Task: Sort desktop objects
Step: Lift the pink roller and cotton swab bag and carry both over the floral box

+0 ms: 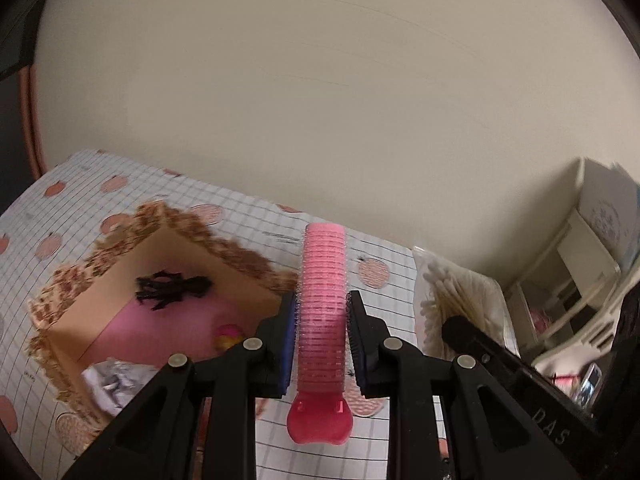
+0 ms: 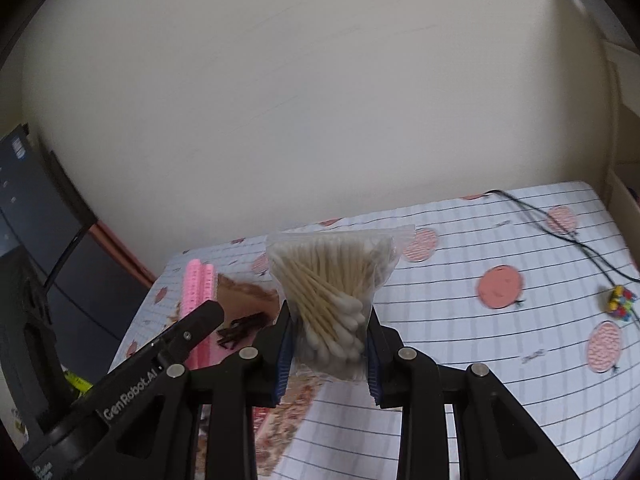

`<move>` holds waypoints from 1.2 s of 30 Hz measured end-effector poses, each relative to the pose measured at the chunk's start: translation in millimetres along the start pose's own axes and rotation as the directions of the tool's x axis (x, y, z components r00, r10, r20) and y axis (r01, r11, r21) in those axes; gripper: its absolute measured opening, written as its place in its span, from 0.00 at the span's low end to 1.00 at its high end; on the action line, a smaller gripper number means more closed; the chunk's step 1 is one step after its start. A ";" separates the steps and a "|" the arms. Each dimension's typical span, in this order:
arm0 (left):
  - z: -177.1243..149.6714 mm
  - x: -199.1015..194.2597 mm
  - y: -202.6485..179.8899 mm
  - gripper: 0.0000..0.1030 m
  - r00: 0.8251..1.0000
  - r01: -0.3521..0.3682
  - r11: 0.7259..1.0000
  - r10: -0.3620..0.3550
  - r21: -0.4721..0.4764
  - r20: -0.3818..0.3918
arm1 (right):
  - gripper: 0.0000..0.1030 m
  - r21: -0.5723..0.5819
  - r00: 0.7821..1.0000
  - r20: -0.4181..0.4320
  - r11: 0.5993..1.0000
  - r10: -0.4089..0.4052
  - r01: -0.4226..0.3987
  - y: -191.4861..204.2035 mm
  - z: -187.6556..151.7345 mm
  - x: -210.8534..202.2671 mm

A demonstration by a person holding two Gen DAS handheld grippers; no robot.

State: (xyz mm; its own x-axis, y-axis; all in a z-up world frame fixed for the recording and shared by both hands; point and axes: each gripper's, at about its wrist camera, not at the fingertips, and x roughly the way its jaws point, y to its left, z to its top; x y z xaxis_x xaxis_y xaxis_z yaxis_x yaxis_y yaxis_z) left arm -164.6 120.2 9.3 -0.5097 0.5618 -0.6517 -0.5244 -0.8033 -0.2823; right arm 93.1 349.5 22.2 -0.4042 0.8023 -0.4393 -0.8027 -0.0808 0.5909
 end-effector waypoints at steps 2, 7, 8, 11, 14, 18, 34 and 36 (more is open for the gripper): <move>2.3 -7.3 15.7 0.25 1.000 -0.023 0.999 0.023 -0.033 0.008 | 0.32 0.004 1.000 -0.008 1.000 0.020 -0.020 11.1 -3.2 5.0; 5.8 -16.7 46.5 0.25 0.997 -0.074 0.993 0.075 -0.093 0.010 | 0.32 -0.024 0.997 -0.035 0.998 0.063 -0.064 40.2 -13.8 18.8; 5.5 -17.7 54.1 0.25 0.996 -0.084 0.991 0.086 -0.106 0.012 | 0.32 -0.030 0.997 -0.043 0.997 0.070 -0.072 46.8 -16.4 22.1; 7.3 -21.8 71.0 0.25 0.993 -0.113 0.985 0.115 -0.127 0.013 | 0.32 -0.054 0.994 -0.065 0.994 0.087 -0.091 64.9 -24.0 30.2; 7.4 -26.0 85.2 0.25 0.992 -0.123 0.980 0.127 -0.158 0.013 | 0.32 -0.075 0.992 -0.081 0.992 0.098 -0.104 77.7 -31.3 35.0; 5.9 -29.6 103.6 0.25 0.989 -0.142 0.972 0.145 -0.189 0.000 | 0.32 -0.104 0.989 -0.110 0.988 0.102 -0.113 92.5 -40.8 47.5; -15.2 5.9 143.7 0.25 0.980 -0.180 0.946 0.148 -0.268 -0.136 | 0.32 -0.109 0.974 -0.216 0.990 0.063 -0.088 104.1 -59.2 98.9; -19.9 12.9 145.4 0.25 0.976 -0.189 0.943 0.148 -0.275 -0.161 | 0.32 -0.111 0.972 -0.229 0.991 0.054 -0.081 103.5 -62.8 102.7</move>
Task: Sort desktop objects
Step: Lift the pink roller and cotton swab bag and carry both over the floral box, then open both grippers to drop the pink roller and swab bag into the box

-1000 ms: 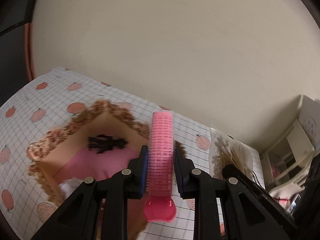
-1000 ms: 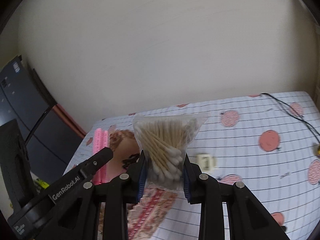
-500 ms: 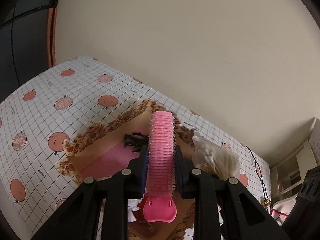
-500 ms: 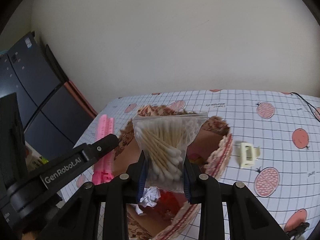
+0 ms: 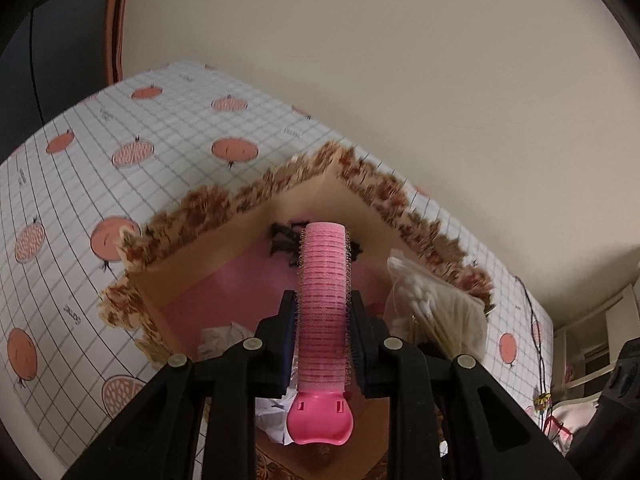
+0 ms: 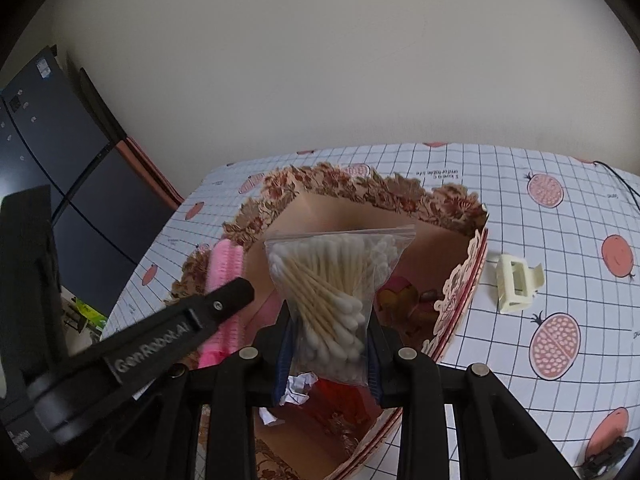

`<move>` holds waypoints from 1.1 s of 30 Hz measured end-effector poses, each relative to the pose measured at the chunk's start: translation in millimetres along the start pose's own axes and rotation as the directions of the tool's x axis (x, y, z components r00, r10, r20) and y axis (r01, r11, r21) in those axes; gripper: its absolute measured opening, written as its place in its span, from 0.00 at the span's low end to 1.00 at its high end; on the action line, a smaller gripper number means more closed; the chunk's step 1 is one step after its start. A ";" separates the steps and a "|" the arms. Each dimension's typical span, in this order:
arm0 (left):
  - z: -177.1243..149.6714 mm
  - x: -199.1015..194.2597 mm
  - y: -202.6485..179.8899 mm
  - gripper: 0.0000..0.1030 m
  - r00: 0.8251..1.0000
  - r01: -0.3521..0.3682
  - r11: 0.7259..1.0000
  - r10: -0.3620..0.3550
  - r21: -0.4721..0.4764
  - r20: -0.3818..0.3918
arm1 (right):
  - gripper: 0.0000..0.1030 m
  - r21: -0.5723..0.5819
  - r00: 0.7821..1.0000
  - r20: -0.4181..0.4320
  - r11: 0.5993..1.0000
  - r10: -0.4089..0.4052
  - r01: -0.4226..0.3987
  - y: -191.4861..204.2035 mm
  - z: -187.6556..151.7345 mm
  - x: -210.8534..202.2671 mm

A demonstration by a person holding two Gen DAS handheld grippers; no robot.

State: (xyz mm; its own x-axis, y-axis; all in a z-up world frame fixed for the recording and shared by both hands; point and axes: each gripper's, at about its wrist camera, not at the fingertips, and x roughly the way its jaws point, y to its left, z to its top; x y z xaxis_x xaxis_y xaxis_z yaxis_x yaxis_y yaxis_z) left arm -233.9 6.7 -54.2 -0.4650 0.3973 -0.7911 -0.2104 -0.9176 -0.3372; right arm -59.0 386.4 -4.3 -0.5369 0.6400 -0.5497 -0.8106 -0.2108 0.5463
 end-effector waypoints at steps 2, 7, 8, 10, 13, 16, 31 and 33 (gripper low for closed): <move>-1.8 6.5 2.0 0.25 1.000 -0.005 1.000 0.005 -0.005 -0.017 | 0.32 0.004 1.000 -0.011 1.000 -0.002 0.002 -2.1 -2.2 4.8; -4.6 14.7 5.1 0.25 0.999 -0.011 1.000 0.011 -0.016 -0.043 | 0.32 -0.012 0.999 -0.024 1.000 -0.023 0.023 -2.4 -5.2 10.9; -4.1 16.5 6.3 0.25 0.999 -0.010 1.000 0.009 -0.020 -0.048 | 0.32 -0.017 0.999 -0.024 1.000 -0.024 0.024 -1.7 -5.0 11.6; -3.4 19.3 8.9 0.25 0.999 -0.006 1.000 0.005 -0.030 -0.054 | 0.34 -0.025 0.999 -0.027 0.999 -0.027 0.026 -0.3 -5.1 11.5; -3.3 19.9 10.0 0.25 0.998 -0.015 0.999 0.013 -0.034 -0.058 | 0.34 -0.028 0.999 -0.026 0.999 -0.029 0.029 0.7 -5.5 9.9; -2.6 20.5 11.8 0.25 0.998 -0.018 0.999 0.015 -0.045 -0.064 | 0.35 -0.023 0.999 -0.027 0.999 -0.023 0.022 -0.6 -5.7 7.4; 0.8 14.4 14.0 0.50 0.998 -0.029 0.997 0.025 -0.071 -0.058 | 0.43 0.007 0.999 -0.032 1.000 0.009 -0.009 -4.4 -3.2 7.6; 0.8 13.6 13.9 0.50 0.998 -0.026 0.997 0.021 -0.074 -0.057 | 0.45 0.005 1.000 -0.030 1.000 0.004 -0.004 -4.2 -2.8 6.9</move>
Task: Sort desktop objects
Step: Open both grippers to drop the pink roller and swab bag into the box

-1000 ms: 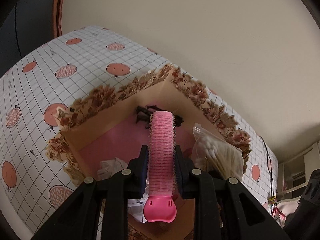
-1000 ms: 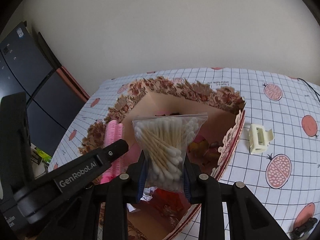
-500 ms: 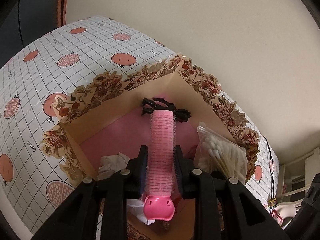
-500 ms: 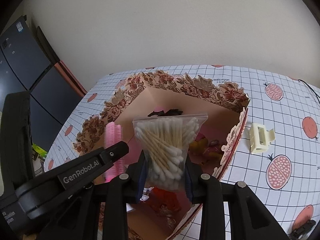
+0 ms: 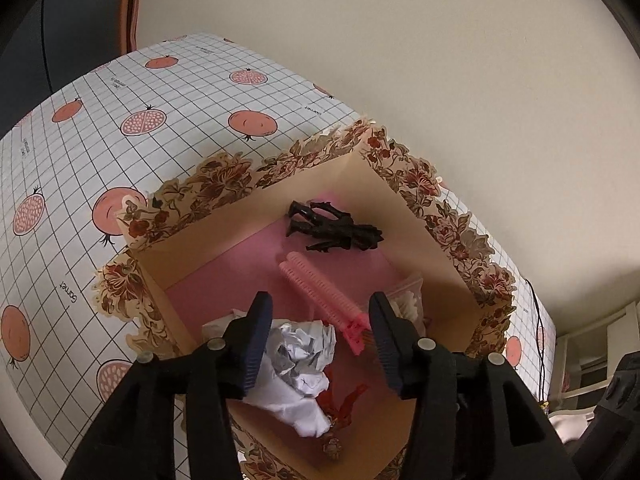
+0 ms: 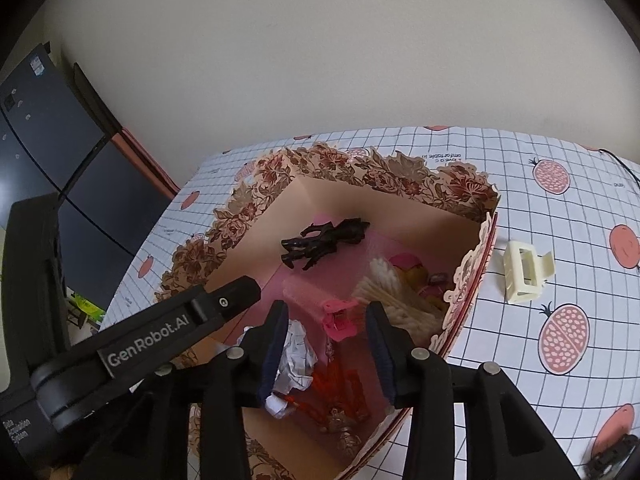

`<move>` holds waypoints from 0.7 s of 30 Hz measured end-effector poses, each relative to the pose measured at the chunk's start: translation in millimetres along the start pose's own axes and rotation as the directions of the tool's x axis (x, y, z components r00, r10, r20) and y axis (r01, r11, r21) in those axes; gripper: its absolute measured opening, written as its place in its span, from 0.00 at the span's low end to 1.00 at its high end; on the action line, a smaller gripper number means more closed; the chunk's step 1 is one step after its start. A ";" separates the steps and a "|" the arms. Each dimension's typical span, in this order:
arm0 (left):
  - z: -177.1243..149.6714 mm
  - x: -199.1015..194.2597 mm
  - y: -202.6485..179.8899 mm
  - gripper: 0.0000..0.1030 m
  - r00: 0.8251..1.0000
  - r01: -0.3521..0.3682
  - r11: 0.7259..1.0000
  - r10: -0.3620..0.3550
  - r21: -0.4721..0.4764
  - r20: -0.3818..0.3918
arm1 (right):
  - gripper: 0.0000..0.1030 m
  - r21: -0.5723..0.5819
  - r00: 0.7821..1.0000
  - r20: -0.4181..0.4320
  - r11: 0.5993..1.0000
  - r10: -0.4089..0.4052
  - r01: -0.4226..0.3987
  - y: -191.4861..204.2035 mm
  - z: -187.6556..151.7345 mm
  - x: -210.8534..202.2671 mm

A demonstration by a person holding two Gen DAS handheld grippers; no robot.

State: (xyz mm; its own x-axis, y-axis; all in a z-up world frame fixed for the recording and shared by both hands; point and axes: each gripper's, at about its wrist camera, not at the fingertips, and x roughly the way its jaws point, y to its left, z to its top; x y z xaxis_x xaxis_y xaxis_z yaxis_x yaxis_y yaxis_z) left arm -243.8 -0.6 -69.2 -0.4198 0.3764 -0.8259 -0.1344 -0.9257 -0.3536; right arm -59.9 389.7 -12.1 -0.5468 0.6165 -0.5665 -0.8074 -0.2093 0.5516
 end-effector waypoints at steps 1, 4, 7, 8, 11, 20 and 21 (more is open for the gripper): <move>0.1 -0.5 -0.1 0.51 1.000 0.002 1.000 -0.002 0.000 0.001 | 0.45 0.000 1.000 0.001 1.000 0.001 -0.001 -0.2 0.2 -0.5; 0.5 -2.3 -0.9 0.53 1.000 0.002 1.000 -0.002 0.001 0.004 | 0.45 0.000 1.000 0.005 1.000 0.004 -0.004 0.2 1.4 -3.1; 1.3 -6.1 -1.8 0.54 1.000 0.009 1.000 -0.009 0.002 0.011 | 0.45 -0.009 1.000 0.011 1.000 0.004 -0.004 1.6 3.2 -6.4; 2.1 -8.4 -2.4 0.55 1.000 0.010 1.000 -0.010 0.002 0.017 | 0.45 -0.013 1.000 0.013 1.000 0.005 -0.005 2.2 3.7 -7.7; 4.3 -19.0 -3.5 0.61 0.999 0.020 1.000 -0.020 0.001 0.044 | 0.46 -0.021 1.000 0.023 1.000 0.006 -0.006 3.4 6.0 -13.2; 9.9 -57.8 -11.3 0.76 0.989 0.018 1.000 -0.019 0.009 0.146 | 0.67 -0.042 0.996 0.084 0.999 0.010 -0.007 2.7 13.6 -42.7; 10.0 -59.8 -12.4 0.77 0.988 0.016 1.000 -0.017 0.008 0.151 | 0.68 -0.041 0.996 0.090 0.999 0.010 -0.006 1.2 14.4 -45.9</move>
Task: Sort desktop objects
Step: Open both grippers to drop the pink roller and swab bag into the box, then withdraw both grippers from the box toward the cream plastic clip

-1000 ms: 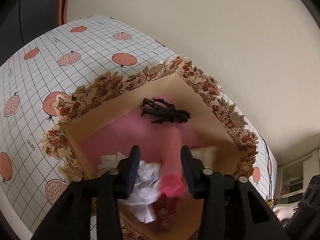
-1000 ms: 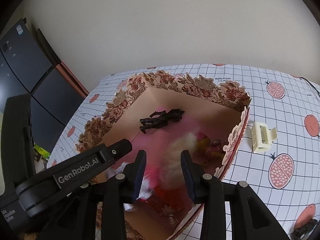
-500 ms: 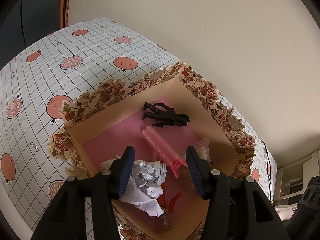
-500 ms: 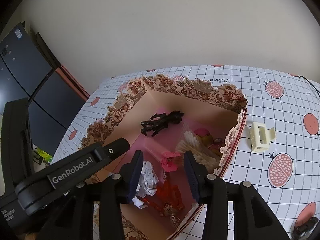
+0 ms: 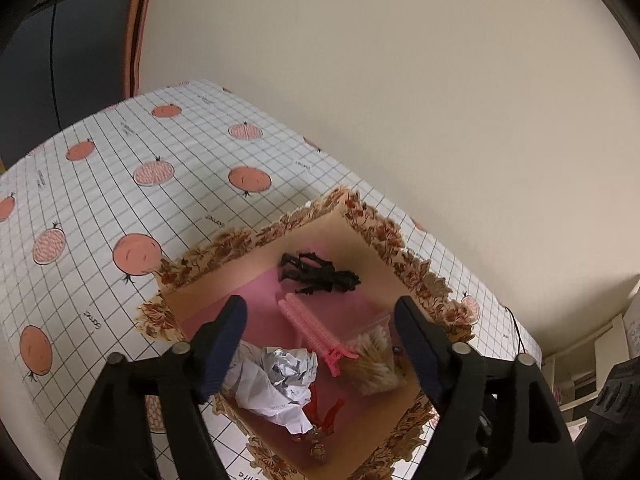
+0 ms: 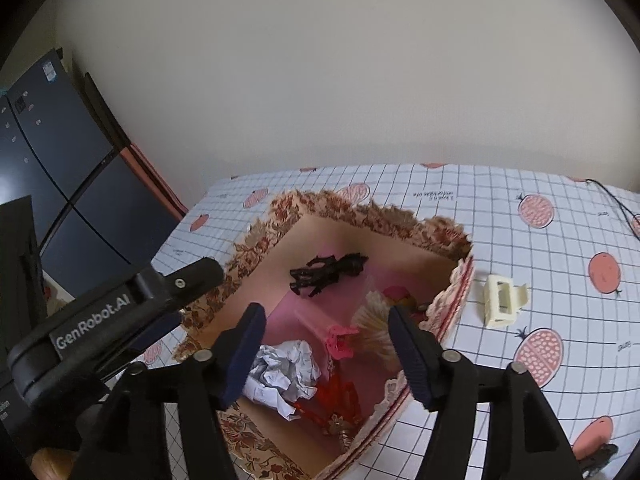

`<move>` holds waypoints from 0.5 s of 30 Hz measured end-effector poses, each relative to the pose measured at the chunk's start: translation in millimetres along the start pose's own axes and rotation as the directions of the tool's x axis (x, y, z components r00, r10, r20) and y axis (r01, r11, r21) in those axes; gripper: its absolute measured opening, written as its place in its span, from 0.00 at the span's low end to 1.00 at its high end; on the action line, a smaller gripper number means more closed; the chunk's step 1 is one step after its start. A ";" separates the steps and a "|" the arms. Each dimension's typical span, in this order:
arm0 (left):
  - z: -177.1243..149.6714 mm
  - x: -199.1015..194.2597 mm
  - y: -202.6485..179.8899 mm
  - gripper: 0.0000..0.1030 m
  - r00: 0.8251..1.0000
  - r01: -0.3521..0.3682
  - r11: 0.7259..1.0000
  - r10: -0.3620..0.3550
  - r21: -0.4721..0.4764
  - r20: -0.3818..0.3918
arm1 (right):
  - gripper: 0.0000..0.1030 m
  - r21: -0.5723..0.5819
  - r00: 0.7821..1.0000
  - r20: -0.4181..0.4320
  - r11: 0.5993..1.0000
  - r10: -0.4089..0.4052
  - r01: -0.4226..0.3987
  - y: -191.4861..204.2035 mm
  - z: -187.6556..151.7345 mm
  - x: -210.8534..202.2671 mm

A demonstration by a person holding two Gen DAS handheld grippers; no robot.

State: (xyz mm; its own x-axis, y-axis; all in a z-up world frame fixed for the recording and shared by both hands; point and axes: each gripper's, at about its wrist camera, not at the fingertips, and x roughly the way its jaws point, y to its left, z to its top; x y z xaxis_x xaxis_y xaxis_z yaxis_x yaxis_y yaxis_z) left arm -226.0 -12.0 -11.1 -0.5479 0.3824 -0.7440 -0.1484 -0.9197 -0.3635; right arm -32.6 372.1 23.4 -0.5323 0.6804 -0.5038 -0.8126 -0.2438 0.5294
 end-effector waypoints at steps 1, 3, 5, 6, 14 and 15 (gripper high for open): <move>0.0 -2.1 -1.4 0.77 1.000 -0.001 1.000 0.001 0.001 0.005 | 0.70 0.002 1.000 0.004 1.000 -0.001 0.001 -1.3 0.8 -2.5; 0.3 -7.5 -6.0 0.78 1.000 -0.001 1.000 0.001 0.007 0.017 | 0.78 0.009 1.000 0.016 1.000 -0.006 0.006 -6.9 3.4 -9.3; 0.0 -13.7 -11.3 0.79 0.999 -0.002 1.000 0.002 0.017 0.032 | 0.81 -0.002 1.000 0.027 1.000 -0.012 0.012 -12.3 6.2 -14.4; 0.2 -15.1 -14.2 0.80 0.999 -0.002 1.000 0.001 0.021 0.038 | 0.83 0.000 0.999 0.033 1.000 -0.019 0.019 -15.8 7.3 -17.2; -8.1 -27.7 -54.0 0.83 0.996 0.038 0.995 -0.044 0.089 0.072 | 0.94 0.035 0.990 0.092 0.994 -0.103 0.100 -62.9 15.7 -50.4; -10.5 -28.7 -61.4 0.83 0.996 0.047 0.993 -0.054 0.105 0.070 | 0.94 0.042 0.988 0.099 0.993 -0.116 0.112 -71.3 16.6 -56.3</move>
State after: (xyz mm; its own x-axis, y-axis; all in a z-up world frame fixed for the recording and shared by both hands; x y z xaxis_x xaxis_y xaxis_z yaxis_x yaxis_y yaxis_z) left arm -192.6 34.4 26.7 -0.5951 0.4247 -0.6823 -0.2596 -0.9050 -0.3370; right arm 59.3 362.6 25.3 -0.4087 0.7690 -0.4915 -0.8565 -0.1371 0.4976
